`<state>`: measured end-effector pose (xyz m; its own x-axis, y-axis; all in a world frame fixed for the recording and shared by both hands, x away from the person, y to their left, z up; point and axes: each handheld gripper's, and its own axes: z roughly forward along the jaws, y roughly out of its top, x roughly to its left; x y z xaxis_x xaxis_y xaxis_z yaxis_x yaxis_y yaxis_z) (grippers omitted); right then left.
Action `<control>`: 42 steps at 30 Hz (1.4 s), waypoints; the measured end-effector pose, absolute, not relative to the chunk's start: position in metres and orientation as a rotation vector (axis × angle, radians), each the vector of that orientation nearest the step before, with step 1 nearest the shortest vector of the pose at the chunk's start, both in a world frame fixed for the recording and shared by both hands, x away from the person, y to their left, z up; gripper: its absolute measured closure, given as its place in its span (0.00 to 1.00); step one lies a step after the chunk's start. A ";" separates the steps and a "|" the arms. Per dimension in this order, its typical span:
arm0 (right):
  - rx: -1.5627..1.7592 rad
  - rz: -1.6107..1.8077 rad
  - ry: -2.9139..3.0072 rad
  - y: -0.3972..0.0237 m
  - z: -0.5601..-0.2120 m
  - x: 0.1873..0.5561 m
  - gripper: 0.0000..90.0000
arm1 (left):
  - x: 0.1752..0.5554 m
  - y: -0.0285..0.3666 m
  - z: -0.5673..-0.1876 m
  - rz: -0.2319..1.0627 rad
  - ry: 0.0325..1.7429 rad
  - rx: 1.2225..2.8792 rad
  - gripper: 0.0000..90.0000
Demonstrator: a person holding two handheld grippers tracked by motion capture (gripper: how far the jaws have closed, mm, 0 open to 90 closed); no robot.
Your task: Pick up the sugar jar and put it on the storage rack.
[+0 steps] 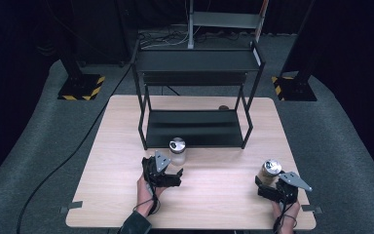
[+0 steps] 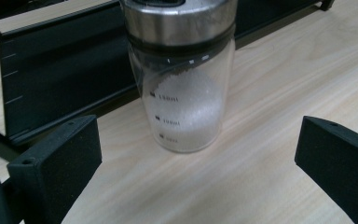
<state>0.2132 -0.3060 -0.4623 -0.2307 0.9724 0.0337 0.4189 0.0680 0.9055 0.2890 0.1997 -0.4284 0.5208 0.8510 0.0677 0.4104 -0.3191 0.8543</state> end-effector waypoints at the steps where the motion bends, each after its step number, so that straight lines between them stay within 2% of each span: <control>1: 1.392 1.129 1.721 -0.306 -0.463 0.213 0.00 | 0.292 0.199 -0.428 0.665 1.035 1.930 0.00; 28: 1.394 1.132 1.742 -0.308 -0.461 0.217 0.00 | 0.324 0.179 -0.434 0.701 1.065 1.892 0.00; 36: 1.393 1.140 1.733 -0.309 -0.462 0.215 0.00 | 0.339 0.175 -0.438 0.675 1.065 1.908 0.00; 38: 1.393 1.139 1.735 -0.309 -0.462 0.215 0.00 | 0.340 0.177 -0.440 0.668 1.061 1.906 0.10; 42: 1.392 1.136 1.739 -0.309 -0.462 0.216 0.00 | 0.340 0.182 -0.446 0.650 1.063 1.869 0.17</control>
<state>0.2158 -0.3085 -0.4617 -0.2430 0.9692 0.0396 0.4256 0.0699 0.9022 0.3403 0.1816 -0.4457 0.5001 0.8657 0.0223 0.4139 -0.2616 0.8719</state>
